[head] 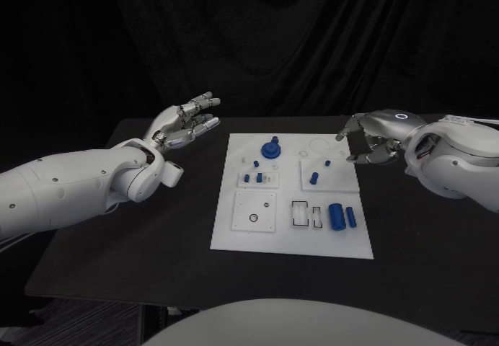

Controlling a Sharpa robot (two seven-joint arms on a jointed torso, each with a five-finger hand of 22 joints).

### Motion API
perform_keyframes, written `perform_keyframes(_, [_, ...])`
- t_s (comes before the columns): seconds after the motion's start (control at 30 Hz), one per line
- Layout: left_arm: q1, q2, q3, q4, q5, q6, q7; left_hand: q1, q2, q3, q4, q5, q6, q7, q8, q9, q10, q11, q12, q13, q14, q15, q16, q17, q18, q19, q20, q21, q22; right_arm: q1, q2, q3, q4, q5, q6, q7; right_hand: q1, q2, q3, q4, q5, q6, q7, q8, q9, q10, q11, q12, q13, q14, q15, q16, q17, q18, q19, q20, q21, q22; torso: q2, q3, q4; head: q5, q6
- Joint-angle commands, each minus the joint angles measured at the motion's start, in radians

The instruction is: Assemble the parts on the task board

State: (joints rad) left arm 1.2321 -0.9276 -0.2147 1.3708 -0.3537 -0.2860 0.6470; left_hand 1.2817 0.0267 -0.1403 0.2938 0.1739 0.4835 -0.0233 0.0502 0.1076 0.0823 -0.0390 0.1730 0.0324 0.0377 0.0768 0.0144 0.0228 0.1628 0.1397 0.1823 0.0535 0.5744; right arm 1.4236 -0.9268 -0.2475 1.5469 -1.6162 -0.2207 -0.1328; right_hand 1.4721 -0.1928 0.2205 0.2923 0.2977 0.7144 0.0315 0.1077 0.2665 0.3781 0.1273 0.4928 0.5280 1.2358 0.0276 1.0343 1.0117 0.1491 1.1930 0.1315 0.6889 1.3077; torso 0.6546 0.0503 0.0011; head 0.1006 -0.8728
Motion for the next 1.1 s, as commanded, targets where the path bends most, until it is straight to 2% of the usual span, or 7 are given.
perform_keyframes(0.03, [-0.005,-0.011,0.001,0.046,0.214,0.141,0.213,0.012,0.002,-0.003,0.000,0.007,-0.032,-0.005,-0.005,-0.015,-0.009,0.003,-0.007,-0.003,-0.014,0.003,-0.008,-0.008,0.011,-0.016,0.000,-0.006,-0.044,-0.009,0.008,0.000,-0.012,-0.027,0.064,0.027,-0.010,0.014,-0.002,0.000,-0.005,0.009,-0.004,0.007,0.001,0.036,-0.003,0.013,-0.023,0.014,-0.003,0.015,0.002,-0.002,0.019,-0.003,0.018,0.059,-0.002,-0.0171,0.0184,-0.027,0.000])
perform_keyframes(0.27, [-0.012,-0.042,0.002,0.133,0.239,0.177,0.216,0.034,0.024,-0.009,-0.001,0.043,-0.060,-0.006,-0.007,-0.035,-0.014,0.018,-0.010,-0.004,-0.017,0.012,-0.008,-0.012,0.011,-0.022,0.009,-0.005,-0.075,-0.024,0.033,0.000,-0.054,-0.028,0.052,0.054,-0.061,0.016,-0.016,-0.002,-0.007,0.050,-0.008,0.025,0.002,0.145,-0.014,0.023,-0.101,0.080,-0.015,0.090,0.040,-0.022,0.100,-0.014,0.140,0.094,0.004,-0.0622,0.0544,-0.067,0.000])
perform_keyframes(0.37, [-0.012,-0.050,0.002,0.151,0.242,0.184,0.212,0.043,0.033,-0.013,-0.001,0.057,-0.068,-0.010,-0.007,-0.040,-0.015,0.027,-0.009,-0.004,-0.016,0.019,-0.008,-0.012,0.011,-0.020,0.016,-0.004,-0.080,-0.026,0.044,0.000,-0.068,-0.029,0.054,0.057,-0.042,0.021,-0.008,-0.006,-0.008,0.055,-0.009,0.025,0.000,0.156,-0.015,0.013,-0.124,0.084,-0.017,0.095,0.038,-0.025,0.110,-0.015,0.154,0.098,0.007,-0.0731,0.0577,-0.071,0.000])
perform_keyframes(0.47, [-0.013,-0.056,0.002,0.165,0.243,0.192,0.210,0.088,0.053,-0.026,-0.004,0.109,-0.085,-0.017,-0.008,-0.051,-0.016,0.046,-0.006,-0.003,-0.012,0.032,-0.007,-0.013,0.013,-0.014,0.033,-0.002,-0.093,-0.029,0.056,0.000,-0.082,-0.029,0.045,0.061,0.008,0.039,0.018,-0.039,-0.011,0.070,-0.001,0.028,-0.003,0.200,-0.017,0.003,-0.162,0.102,-0.023,0.115,0.045,-0.031,0.133,-0.020,0.192,0.108,0.009,-0.0920,0.0629,-0.078,0.000])
perform_keyframes(0.53, [-0.013,-0.058,0.002,0.170,0.244,0.196,0.210,0.102,0.058,-0.030,-0.005,0.122,-0.089,-0.018,-0.008,-0.054,-0.015,0.050,-0.003,-0.003,-0.009,0.035,-0.006,-0.012,0.014,-0.011,0.037,-0.001,-0.094,-0.031,0.065,0.000,-0.090,-0.029,0.043,0.064,0.019,0.044,0.026,-0.052,-0.012,0.075,-0.004,0.027,-0.005,0.210,-0.018,-0.003,-0.175,0.102,-0.023,0.115,0.041,-0.031,0.134,-0.021,0.191,0.108,0.010,-0.0988,0.0649,-0.081,0.000])
perform_keyframes(0.77, [-0.017,-0.061,0.002,0.176,0.229,0.211,0.207,0.139,0.073,-0.045,-0.007,0.153,-0.100,-0.024,-0.009,-0.060,-0.013,0.073,0.007,-0.002,0.005,0.050,-0.002,-0.009,0.016,0.005,0.060,0.004,-0.089,-0.044,0.097,0.000,-0.128,-0.033,0.034,0.077,0.022,0.056,0.049,-0.096,-0.013,0.079,-0.006,0.018,-0.014,0.262,-0.015,-0.031,-0.225,0.114,-0.023,0.133,0.048,-0.035,0.147,-0.022,0.219,0.114,0.015,-0.1161,0.0719,-0.095,0.000])
perform_keyframes(1.1, [-0.020,-0.049,0.002,0.169,0.221,0.229,0.203,0.174,0.082,-0.058,-0.011,0.180,-0.100,-0.022,-0.008,-0.061,-0.010,0.088,0.016,-0.002,0.035,0.066,0.007,-0.003,0.018,0.037,0.081,0.016,-0.062,-0.063,0.116,0.000,-0.168,-0.078,0.051,0.055,-0.059,0.047,0.041,-0.086,-0.013,0.068,-0.014,-0.017,-0.042,0.377,-0.019,-0.089,-0.291,0.135,-0.025,0.154,0.050,-0.042,0.170,-0.023,0.263,0.122,0.022,-0.1191,0.0759,-0.105,0.000])
